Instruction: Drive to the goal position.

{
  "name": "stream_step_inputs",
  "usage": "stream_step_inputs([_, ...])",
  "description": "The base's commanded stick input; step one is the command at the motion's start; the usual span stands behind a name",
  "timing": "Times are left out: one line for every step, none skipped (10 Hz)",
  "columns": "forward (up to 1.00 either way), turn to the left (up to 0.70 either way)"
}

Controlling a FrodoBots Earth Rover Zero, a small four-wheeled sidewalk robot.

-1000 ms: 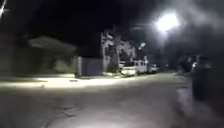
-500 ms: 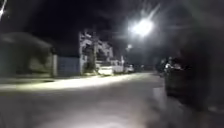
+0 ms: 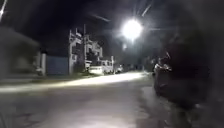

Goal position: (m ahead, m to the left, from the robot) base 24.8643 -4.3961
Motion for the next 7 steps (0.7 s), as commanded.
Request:
stream_step_inputs([0.00,0.00])
stream_step_inputs([0.00,0.00])
stream_step_inputs([0.00,0.00])
stream_step_inputs([0.00,0.00])
stream_step_inputs([0.00,0.00])
stream_step_inputs([0.16,0.00])
stream_step_inputs([0.50,0.00])
